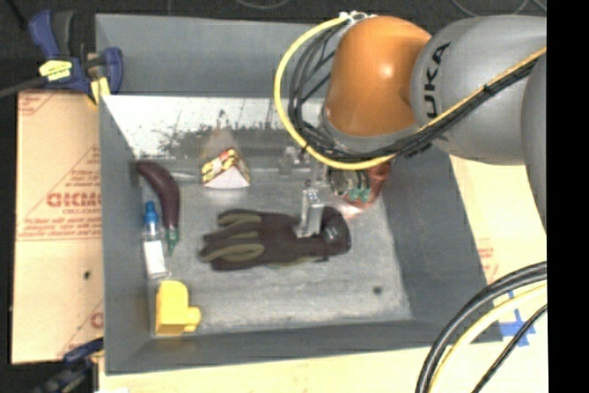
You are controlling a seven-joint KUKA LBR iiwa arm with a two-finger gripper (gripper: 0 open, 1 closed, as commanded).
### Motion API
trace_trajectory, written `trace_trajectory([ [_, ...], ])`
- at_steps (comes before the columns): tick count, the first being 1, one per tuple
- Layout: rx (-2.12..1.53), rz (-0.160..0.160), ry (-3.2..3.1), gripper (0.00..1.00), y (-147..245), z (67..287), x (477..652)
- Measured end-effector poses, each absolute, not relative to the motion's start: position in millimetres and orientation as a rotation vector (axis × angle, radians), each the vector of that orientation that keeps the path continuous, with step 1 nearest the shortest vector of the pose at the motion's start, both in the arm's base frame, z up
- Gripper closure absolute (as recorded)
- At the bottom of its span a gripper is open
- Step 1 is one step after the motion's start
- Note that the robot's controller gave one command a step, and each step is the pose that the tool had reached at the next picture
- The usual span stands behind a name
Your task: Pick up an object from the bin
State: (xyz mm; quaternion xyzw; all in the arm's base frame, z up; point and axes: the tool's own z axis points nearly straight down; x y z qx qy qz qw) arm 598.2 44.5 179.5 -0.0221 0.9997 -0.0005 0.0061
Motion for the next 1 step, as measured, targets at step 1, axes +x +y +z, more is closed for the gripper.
trace_trajectory([
  [1, -0.108, 0.000, 3.130, 0.00, 40.8, 118.4, 600.4],
])
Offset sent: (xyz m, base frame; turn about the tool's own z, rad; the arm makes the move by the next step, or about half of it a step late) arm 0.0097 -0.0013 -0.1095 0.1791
